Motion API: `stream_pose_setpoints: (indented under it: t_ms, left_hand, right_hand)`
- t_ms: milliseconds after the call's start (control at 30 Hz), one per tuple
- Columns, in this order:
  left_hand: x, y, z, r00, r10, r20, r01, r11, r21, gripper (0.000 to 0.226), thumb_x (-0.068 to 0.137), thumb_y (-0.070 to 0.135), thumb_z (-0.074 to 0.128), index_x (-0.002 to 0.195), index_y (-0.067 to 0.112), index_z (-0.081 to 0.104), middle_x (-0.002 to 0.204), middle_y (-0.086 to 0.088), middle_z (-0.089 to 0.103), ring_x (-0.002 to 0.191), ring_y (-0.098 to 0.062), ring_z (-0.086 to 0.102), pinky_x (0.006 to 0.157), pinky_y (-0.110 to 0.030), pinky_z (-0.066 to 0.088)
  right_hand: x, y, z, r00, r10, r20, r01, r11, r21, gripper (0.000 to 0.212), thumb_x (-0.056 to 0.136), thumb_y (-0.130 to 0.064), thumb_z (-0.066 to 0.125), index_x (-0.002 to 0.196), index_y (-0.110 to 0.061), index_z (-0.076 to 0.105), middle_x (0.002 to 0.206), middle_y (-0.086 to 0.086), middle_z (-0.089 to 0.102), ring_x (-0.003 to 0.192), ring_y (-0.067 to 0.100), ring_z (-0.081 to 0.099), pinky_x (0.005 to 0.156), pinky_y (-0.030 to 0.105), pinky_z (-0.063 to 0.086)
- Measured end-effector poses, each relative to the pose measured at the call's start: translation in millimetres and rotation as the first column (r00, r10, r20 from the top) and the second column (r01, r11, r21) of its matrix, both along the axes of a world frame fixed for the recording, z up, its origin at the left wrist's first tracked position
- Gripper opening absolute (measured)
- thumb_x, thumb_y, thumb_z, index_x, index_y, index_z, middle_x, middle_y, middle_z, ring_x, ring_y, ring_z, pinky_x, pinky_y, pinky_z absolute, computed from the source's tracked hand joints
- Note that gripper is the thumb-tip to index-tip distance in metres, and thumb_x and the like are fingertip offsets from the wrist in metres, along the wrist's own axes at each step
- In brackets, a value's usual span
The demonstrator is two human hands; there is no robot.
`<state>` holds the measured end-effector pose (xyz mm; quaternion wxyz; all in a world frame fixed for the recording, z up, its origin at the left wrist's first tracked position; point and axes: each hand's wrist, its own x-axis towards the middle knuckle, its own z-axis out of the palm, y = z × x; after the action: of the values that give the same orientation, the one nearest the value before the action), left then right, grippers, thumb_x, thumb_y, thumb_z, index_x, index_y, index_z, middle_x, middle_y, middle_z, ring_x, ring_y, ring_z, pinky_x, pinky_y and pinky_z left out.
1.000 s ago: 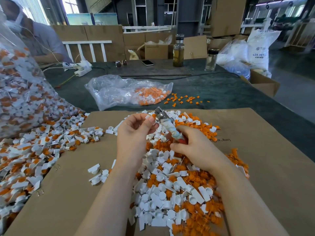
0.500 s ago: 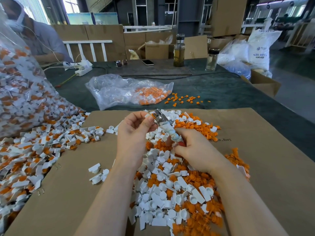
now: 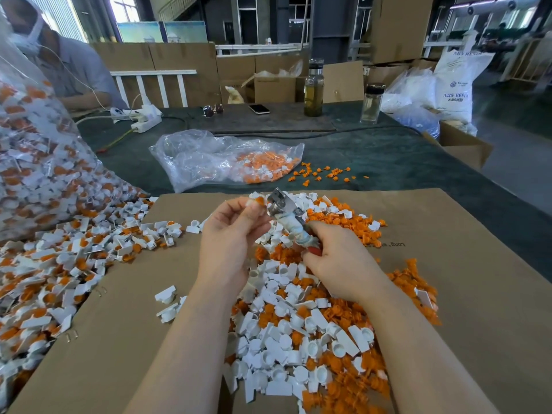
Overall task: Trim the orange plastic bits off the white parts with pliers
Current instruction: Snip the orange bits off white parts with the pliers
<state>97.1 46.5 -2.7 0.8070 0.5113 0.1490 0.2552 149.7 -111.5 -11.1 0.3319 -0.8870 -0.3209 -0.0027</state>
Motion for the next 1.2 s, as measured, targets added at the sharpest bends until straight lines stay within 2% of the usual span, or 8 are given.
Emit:
stream_pose_setpoints:
  t_ms: [300, 500, 600, 733, 900, 967, 1100, 1200]
  left_hand:
    - [-9.4, 54.1, -2.2, 0.936, 0.304, -0.179, -0.338, 0.627, -0.702, 0.02, 0.1, 0.005, 0.053, 0.118, 0.001, 0.059, 0.093, -0.013, 0.076, 0.073, -0.018, 0.076, 0.065, -0.027, 0.062]
    - [-10.6, 80.8, -10.1, 0.88, 0.461, -0.109, -0.342, 0.458, -0.821, 0.034, 0.106, 0.008, 0.038, 0.137, 0.001, 0.051, 0.103, -0.014, 0.072, 0.082, -0.017, 0.074, 0.082, -0.029, 0.06]
    - [-12.2, 84.1, -10.3, 0.826, 0.563, -0.044, -0.301, 0.373, -0.878, 0.04, 0.105, 0.004, 0.03, 0.142, -0.001, 0.045, 0.133, -0.016, 0.062, 0.115, -0.021, 0.066, 0.099, -0.033, 0.053]
    - [-16.9, 75.4, -6.4, 0.813, 0.581, 0.01, -0.271, 0.394, -0.878, 0.04, 0.105, 0.009, 0.036, 0.143, 0.002, 0.045, 0.13, -0.016, 0.063, 0.118, -0.022, 0.064, 0.099, -0.034, 0.053]
    - [-15.6, 46.4, 7.2, 0.924, 0.268, -0.273, -0.32, 0.933, -0.166, 0.02, 0.091, 0.015, 0.066, 0.11, 0.023, 0.069, 0.089, 0.008, 0.078, 0.085, -0.005, 0.072, 0.07, -0.022, 0.057]
    - [-12.2, 28.6, 6.8, 0.911, 0.187, -0.368, -0.118, 0.972, 0.202, 0.016, 0.09, 0.018, 0.069, 0.101, 0.029, 0.072, 0.091, 0.012, 0.075, 0.09, -0.006, 0.067, 0.073, -0.025, 0.052]
    - [-0.4, 6.2, -11.5, 0.895, 0.189, -0.403, 0.217, 0.604, 0.767, 0.027, 0.1, 0.019, 0.056, 0.12, 0.037, 0.063, 0.115, 0.017, 0.062, 0.096, -0.001, 0.059, 0.083, -0.024, 0.051]
    - [8.2, 5.7, -26.0, 0.875, 0.223, -0.429, 0.361, 0.288, 0.887, 0.045, 0.101, 0.014, 0.051, 0.141, 0.032, 0.051, 0.144, 0.0, 0.043, 0.128, -0.021, 0.043, 0.107, -0.037, 0.04]
  right_hand:
    - [11.9, -8.2, -6.2, 0.934, -0.332, 0.133, 0.343, 0.937, -0.07, 0.018, 0.092, -0.033, 0.054, 0.077, -0.029, 0.046, 0.07, -0.012, 0.052, 0.062, 0.005, 0.05, 0.046, 0.023, 0.033]
    - [16.3, -16.0, -6.0, 0.873, -0.473, 0.122, 0.482, 0.874, -0.06, 0.017, 0.092, -0.032, 0.055, 0.078, -0.025, 0.048, 0.068, -0.008, 0.05, 0.059, 0.006, 0.047, 0.045, 0.024, 0.03]
    - [15.9, -14.9, -6.0, 0.892, -0.44, 0.105, 0.449, 0.889, -0.088, 0.018, 0.091, -0.032, 0.056, 0.077, -0.025, 0.047, 0.068, -0.007, 0.052, 0.06, 0.008, 0.05, 0.046, 0.024, 0.034]
    - [12.8, -11.7, -6.5, 0.906, -0.403, 0.132, 0.421, 0.891, -0.168, 0.018, 0.089, -0.033, 0.059, 0.077, -0.027, 0.047, 0.069, -0.008, 0.052, 0.059, 0.008, 0.05, 0.045, 0.023, 0.032]
    - [11.8, -12.2, -10.0, 0.89, -0.422, 0.172, 0.454, 0.855, -0.251, 0.03, 0.087, -0.035, 0.062, 0.071, -0.027, 0.038, 0.07, -0.008, 0.049, 0.059, 0.007, 0.044, 0.045, 0.023, 0.028]
    - [12.7, -11.0, -11.7, 0.886, -0.428, 0.18, 0.463, 0.842, -0.275, 0.028, 0.086, -0.036, 0.063, 0.074, -0.028, 0.04, 0.07, -0.009, 0.048, 0.057, 0.006, 0.042, 0.044, 0.023, 0.028]
    - [14.2, -8.9, -16.3, 0.881, -0.434, 0.185, 0.472, 0.823, -0.316, 0.028, 0.085, -0.036, 0.064, 0.071, -0.027, 0.042, 0.069, -0.008, 0.052, 0.057, 0.007, 0.047, 0.043, 0.022, 0.03]
    - [15.0, -7.6, -18.8, 0.892, -0.415, 0.182, 0.452, 0.829, -0.328, 0.023, 0.084, -0.036, 0.065, 0.075, -0.026, 0.046, 0.071, -0.009, 0.052, 0.058, 0.008, 0.049, 0.044, 0.022, 0.032]
